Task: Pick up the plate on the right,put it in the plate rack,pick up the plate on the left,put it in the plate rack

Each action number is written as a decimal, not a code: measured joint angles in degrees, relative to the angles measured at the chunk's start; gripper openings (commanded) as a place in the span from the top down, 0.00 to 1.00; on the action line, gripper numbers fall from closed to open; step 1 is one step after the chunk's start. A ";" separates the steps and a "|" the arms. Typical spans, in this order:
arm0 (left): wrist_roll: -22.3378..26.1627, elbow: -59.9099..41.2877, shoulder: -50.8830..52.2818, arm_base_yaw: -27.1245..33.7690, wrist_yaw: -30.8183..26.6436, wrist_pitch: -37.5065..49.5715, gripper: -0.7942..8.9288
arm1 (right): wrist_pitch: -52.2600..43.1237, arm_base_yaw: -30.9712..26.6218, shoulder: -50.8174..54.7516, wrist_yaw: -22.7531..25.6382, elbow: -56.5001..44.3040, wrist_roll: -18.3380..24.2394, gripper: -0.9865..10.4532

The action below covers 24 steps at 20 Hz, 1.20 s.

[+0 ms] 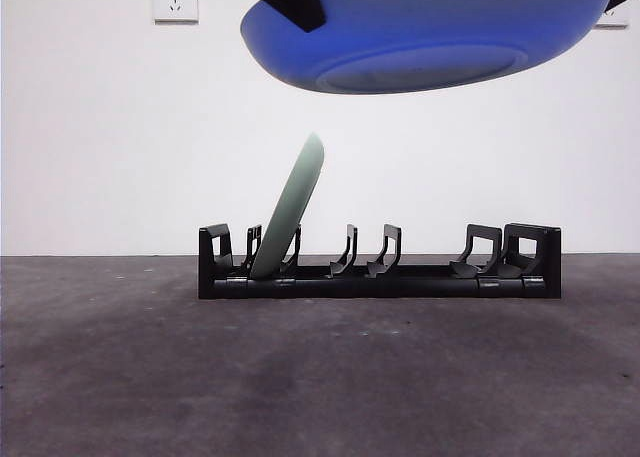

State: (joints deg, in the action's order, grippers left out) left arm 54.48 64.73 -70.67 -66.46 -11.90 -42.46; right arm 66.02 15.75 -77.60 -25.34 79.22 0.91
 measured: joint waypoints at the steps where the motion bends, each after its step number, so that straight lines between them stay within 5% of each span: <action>1: 0.07 0.00 0.00 0.00 0.00 0.00 0.93 | -0.11 -0.02 0.00 0.00 0.00 0.00 0.92; 7: -0.11 0.00 0.00 0.00 0.09 -0.07 0.93 | -0.57 -0.02 0.00 -0.17 0.00 0.00 0.89; 10: -1.99 0.00 0.00 0.00 2.43 -0.37 0.93 | -1.03 0.00 0.00 -0.44 0.07 0.02 0.62; 11: -2.93 -0.02 0.00 0.04 3.26 -0.52 0.93 | -0.96 -0.02 0.00 -0.35 0.33 0.02 0.61; 18: -11.91 -0.02 -0.02 2.19 11.72 8.59 0.93 | -0.85 -0.07 4.92 1.97 10.73 0.20 0.61; 24: -22.21 -0.02 -3.93 8.92 19.21 25.38 0.93 | 0.55 -0.07 16.39 12.33 17.46 0.20 0.61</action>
State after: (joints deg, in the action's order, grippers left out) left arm 32.27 64.71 -74.61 -57.54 7.31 -17.08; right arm 66.57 15.68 -61.21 -13.02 96.68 1.10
